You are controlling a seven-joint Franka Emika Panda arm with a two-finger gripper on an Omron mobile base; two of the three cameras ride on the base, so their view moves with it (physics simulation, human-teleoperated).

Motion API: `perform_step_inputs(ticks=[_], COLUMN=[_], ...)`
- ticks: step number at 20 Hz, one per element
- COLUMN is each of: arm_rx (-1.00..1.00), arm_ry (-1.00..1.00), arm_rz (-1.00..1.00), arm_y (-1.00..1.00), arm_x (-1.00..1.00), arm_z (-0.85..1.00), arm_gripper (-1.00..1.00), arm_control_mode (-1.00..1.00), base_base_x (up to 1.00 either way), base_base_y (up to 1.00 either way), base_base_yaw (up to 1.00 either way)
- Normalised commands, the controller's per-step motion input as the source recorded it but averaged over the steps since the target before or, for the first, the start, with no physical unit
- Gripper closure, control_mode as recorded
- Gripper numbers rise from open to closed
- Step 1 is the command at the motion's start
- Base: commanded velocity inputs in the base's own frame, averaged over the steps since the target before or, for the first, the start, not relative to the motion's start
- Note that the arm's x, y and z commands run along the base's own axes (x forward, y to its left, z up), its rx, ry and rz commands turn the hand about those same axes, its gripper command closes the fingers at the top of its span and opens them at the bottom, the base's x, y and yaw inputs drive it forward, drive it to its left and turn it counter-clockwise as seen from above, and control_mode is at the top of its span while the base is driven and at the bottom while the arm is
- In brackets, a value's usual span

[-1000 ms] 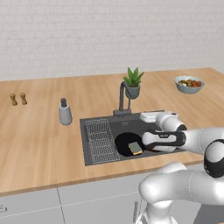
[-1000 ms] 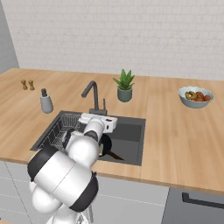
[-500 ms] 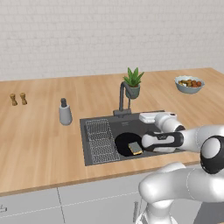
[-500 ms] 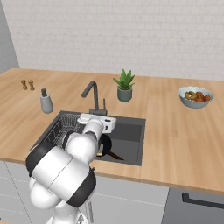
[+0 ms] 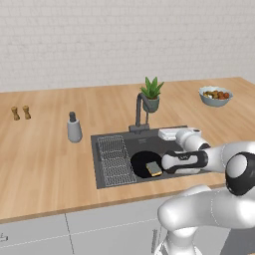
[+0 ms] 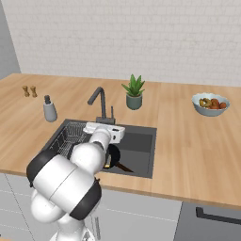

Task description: Pick the pan and sponge and place them into the sink. Then turn on the water.

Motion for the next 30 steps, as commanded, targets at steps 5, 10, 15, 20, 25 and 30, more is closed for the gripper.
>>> perform_step_inputs(ticks=[5, 10, 15, 20, 25, 30], arm_rx=[0.00, 0.00, 0.00, 0.00, 0.00, 0.00], arm_ry=[-0.02, -0.01, -0.01, -0.01, -0.01, -0.03], arm_rz=[0.00, 0.00, 0.00, 0.00, 0.00, 0.00], arm_y=[0.00, 0.00, 0.00, 0.01, 0.04, 0.02], arm_x=[0.00, 0.00, 0.00, 0.00, 0.04, 0.08], arm_z=[-0.01, -0.01, 0.00, -0.01, -0.05, -0.14], arm_gripper=[-1.00, -1.00, -1.00, -1.00, -1.00, -1.00], arm_control_mode=[-1.00, -1.00, -1.00, -1.00, -1.00, -1.00], base_base_x=[0.00, 0.00, 0.00, 0.00, 0.00, 0.00], base_base_y=[0.00, 0.00, 0.00, 0.00, 0.00, 0.00], base_base_yaw=[0.00, 0.00, 0.00, 0.00, 0.00, 0.00])
